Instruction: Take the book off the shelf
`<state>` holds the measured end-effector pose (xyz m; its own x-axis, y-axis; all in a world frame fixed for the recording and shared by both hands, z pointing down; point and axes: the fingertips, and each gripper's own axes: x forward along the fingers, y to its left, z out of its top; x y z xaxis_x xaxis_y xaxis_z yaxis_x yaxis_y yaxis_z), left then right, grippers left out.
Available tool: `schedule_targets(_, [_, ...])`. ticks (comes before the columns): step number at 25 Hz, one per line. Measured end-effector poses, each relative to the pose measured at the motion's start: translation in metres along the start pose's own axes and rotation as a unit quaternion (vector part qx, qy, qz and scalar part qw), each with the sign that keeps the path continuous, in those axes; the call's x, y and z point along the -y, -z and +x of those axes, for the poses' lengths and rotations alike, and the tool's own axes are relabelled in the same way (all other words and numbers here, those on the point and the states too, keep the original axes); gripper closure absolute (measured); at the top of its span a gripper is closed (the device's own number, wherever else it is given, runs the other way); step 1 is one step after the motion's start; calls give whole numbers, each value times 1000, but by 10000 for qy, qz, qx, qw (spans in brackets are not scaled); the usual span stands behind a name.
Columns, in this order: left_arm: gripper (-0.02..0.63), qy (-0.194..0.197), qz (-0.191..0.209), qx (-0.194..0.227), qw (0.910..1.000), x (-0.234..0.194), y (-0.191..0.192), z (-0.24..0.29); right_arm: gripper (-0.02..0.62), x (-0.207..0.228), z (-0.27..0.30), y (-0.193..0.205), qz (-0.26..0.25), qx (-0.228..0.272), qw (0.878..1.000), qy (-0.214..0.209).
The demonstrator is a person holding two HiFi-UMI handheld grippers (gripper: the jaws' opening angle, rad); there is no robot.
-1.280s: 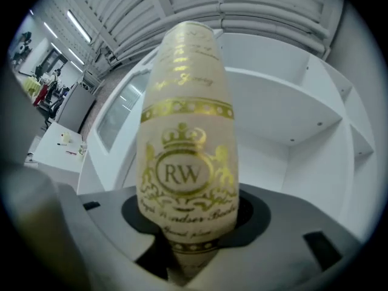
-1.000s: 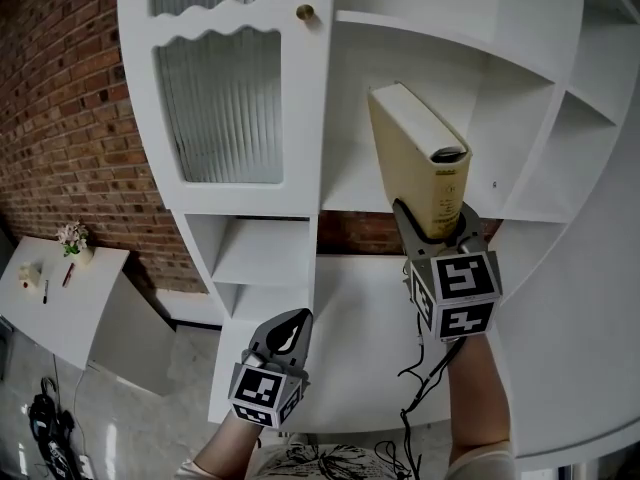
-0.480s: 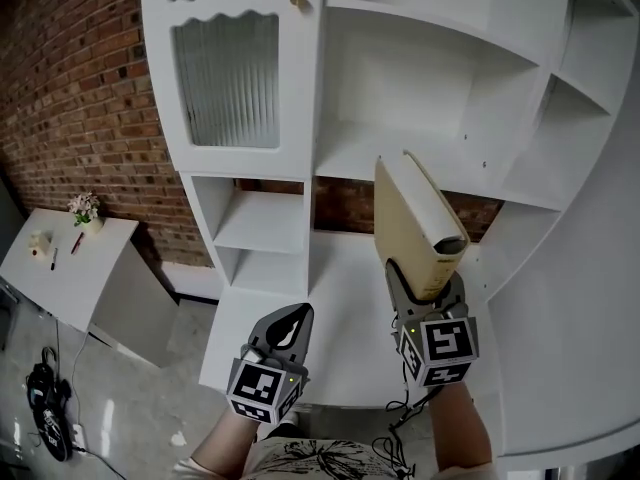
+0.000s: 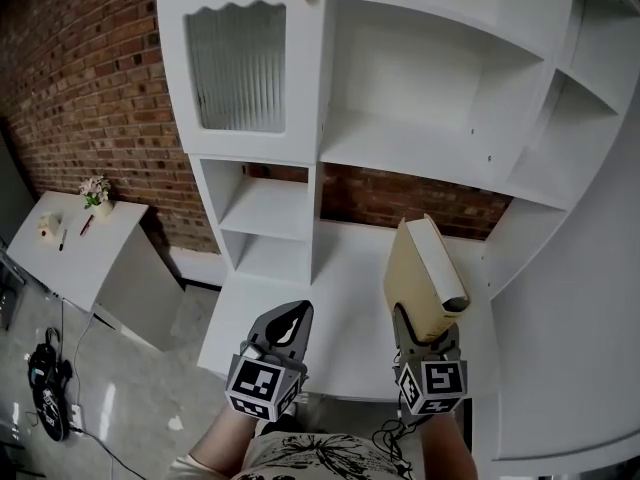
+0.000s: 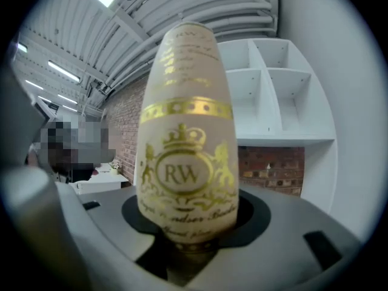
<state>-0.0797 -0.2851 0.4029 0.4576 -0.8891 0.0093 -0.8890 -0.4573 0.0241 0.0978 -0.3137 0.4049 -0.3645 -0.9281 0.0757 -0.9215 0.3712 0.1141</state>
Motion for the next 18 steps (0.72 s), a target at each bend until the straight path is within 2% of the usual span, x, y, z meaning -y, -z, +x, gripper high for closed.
schedule_targets(5, [594, -57, -9, -70, 10000, 3, 7, 0, 371, 1, -7, 18, 220, -25, 9997, -37])
schedule_targets(18, [594, -47, 31, -69, 10000, 8, 8, 10, 371, -8, -1, 2, 36, 251, 9995, -162])
